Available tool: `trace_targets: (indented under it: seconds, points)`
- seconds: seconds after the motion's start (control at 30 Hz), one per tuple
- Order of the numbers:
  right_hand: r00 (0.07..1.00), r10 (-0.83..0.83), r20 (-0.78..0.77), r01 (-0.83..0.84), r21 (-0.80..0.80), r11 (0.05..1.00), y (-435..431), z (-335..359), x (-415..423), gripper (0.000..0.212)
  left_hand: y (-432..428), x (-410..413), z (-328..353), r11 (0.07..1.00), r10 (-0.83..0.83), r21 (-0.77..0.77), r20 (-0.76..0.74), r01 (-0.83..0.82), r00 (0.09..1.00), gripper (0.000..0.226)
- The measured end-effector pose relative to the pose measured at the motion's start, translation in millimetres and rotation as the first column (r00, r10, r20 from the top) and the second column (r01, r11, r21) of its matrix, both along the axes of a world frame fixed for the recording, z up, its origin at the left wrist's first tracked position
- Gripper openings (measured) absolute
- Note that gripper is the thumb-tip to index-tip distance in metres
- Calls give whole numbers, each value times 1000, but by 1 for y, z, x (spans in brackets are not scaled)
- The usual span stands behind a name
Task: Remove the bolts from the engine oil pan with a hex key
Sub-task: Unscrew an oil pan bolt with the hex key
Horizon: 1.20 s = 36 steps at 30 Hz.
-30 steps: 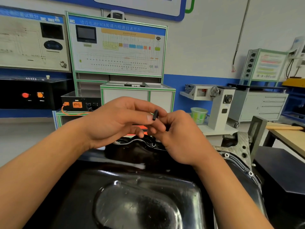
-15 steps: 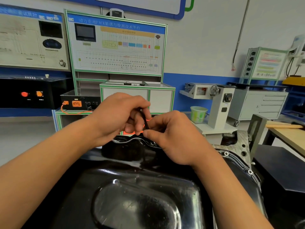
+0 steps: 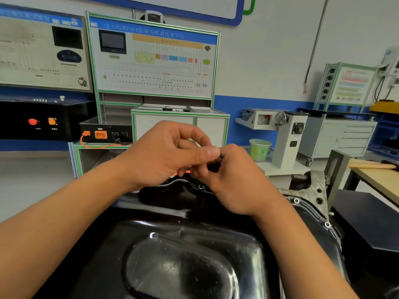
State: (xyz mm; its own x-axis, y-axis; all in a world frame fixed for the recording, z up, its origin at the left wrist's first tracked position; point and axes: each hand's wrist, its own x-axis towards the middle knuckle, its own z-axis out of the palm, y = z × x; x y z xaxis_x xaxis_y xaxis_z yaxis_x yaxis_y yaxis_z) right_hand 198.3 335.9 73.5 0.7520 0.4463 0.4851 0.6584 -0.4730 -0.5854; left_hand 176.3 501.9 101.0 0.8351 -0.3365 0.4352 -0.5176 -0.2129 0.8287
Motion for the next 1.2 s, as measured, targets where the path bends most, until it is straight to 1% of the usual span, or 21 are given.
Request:
trace_targets:
  seconds: [0.1,0.13,0.2,0.23,0.27,0.3,0.37,0.43,0.5,0.53,0.63,0.77,0.83,0.87,0.93,0.97,1.03,1.1,1.13,1.2]
  points:
    - [1000,28,1,-28,-35,999,1,0,0,34,-6,-1,0,991,108,-84,89,-100,990,41]
    - [1000,27,6,-27,-40,999,1,0,0,33,-8,-1,-1,986,156,-71,131,-148,979,42]
    - [1000,25,15,-24,-46,999,1,0,-1,26,-10,0,-3,967,252,-26,186,-252,950,41]
    - [1000,22,19,-21,-49,999,1,0,-1,22,-9,2,-3,958,287,-29,165,-287,943,40]
    - [1000,18,23,-17,-51,999,1,0,-1,19,-8,3,-2,956,292,-53,93,-288,952,40]
    - [999,16,28,-15,-48,999,1,0,-1,18,-6,4,0,962,255,-96,-14,-256,967,38]
    - [1000,14,28,-14,-31,999,1,0,-1,22,0,3,4,970,92,-203,-214,-136,973,28]
    - [1000,1,22,0,-24,1000,0,1,-1,25,6,3,5,967,-83,-254,-294,6,952,17]
    - [1000,-15,12,16,-13,1000,0,1,-2,33,9,3,4,957,-222,-249,-308,147,925,15]
    - [1000,-24,10,25,-8,1000,-1,1,-1,39,10,3,3,953,-262,-234,-310,193,914,16]
    - [999,-42,11,42,-10,999,-2,0,0,47,10,5,2,957,-273,-182,-291,227,917,27]
    - [999,-38,-1,38,6,999,-2,-1,2,47,12,5,2,939,-324,-208,-281,273,903,30]
    - [999,-34,-4,34,17,999,-2,-2,2,49,11,5,1,952,-288,-178,-241,249,927,27]
    - [1000,-31,0,31,21,999,-2,-2,2,50,9,4,1,967,-237,-143,-201,211,950,23]
    - [1000,-18,9,18,16,1000,-2,-2,2,49,4,3,0,993,-101,-71,-86,95,991,24]
    - [1000,-6,9,6,5,1000,-2,-1,1,45,1,3,0,999,-24,-50,-21,23,999,26]
    - [1000,16,2,-16,-29,999,-1,0,0,30,-3,3,-1,993,105,-54,71,-101,992,26]
    - [1000,27,-3,-28,-50,998,0,1,0,25,-4,4,-1,984,165,-75,74,-160,983,32]
    - [1000,29,-2,-29,-53,998,0,1,0,23,-4,4,-1,980,183,-88,40,-179,982,38]
    - [1000,22,2,-21,-56,998,0,1,-1,17,-3,4,1,972,181,-137,-98,-193,979,45]
